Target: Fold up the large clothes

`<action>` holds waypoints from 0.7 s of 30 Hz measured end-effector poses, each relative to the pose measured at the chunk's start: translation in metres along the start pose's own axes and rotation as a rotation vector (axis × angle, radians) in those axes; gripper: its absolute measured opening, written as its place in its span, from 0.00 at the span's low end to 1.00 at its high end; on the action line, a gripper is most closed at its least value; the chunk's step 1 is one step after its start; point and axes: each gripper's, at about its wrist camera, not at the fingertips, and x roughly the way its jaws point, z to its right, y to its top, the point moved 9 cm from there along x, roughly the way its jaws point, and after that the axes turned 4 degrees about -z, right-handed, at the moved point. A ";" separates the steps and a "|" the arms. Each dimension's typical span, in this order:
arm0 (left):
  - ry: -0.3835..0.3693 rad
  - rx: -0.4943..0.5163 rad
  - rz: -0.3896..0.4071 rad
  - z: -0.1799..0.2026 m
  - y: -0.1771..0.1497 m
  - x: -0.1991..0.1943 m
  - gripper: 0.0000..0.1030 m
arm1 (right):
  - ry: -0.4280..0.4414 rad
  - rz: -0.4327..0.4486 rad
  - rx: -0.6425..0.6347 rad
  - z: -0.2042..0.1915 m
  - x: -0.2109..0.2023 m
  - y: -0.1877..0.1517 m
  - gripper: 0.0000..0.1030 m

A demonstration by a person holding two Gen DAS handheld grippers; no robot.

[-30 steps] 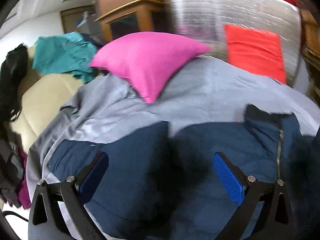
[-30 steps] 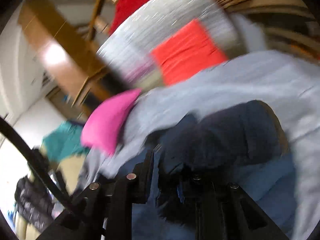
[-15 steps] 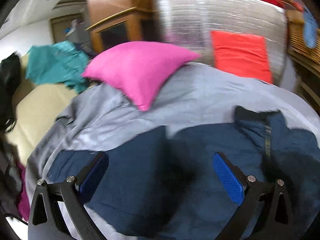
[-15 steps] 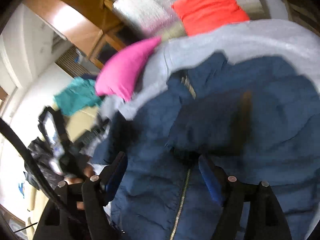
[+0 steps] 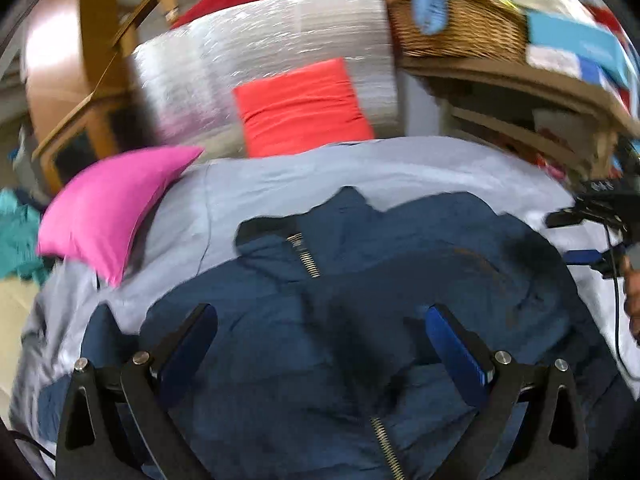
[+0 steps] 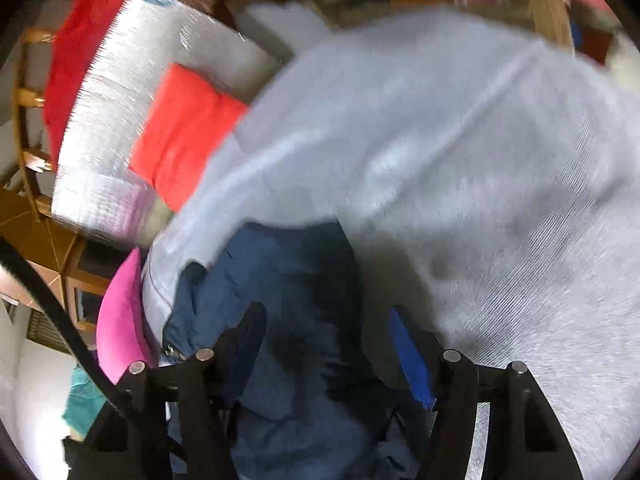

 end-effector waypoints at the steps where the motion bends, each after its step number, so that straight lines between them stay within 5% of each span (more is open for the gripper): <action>1: 0.034 0.039 0.011 0.008 0.001 0.002 1.00 | 0.006 -0.021 0.004 0.003 0.002 0.002 0.65; 3: 0.084 0.075 0.024 0.017 0.003 0.007 1.00 | 0.001 -0.053 -0.008 0.002 0.016 0.001 0.65; 6: 0.100 0.051 -0.011 0.017 0.001 0.019 1.00 | -0.017 -0.117 -0.065 -0.006 0.036 -0.010 0.44; 8: 0.098 -0.005 -0.054 0.005 -0.004 0.028 0.88 | -0.072 -0.109 -0.110 -0.013 0.039 -0.019 0.37; 10: 0.085 -0.061 -0.104 -0.007 -0.010 0.036 0.40 | -0.103 -0.080 -0.156 -0.018 0.036 -0.021 0.32; 12: 0.051 -0.173 -0.168 -0.030 -0.019 0.043 0.11 | -0.119 -0.039 -0.185 -0.024 0.029 -0.022 0.28; 19: 0.067 -0.403 -0.178 -0.109 -0.045 0.027 0.11 | -0.161 -0.009 -0.222 -0.020 0.014 -0.019 0.28; 21: 0.024 -0.435 -0.173 -0.115 -0.053 0.020 0.24 | -0.154 -0.017 -0.201 -0.018 0.013 -0.021 0.30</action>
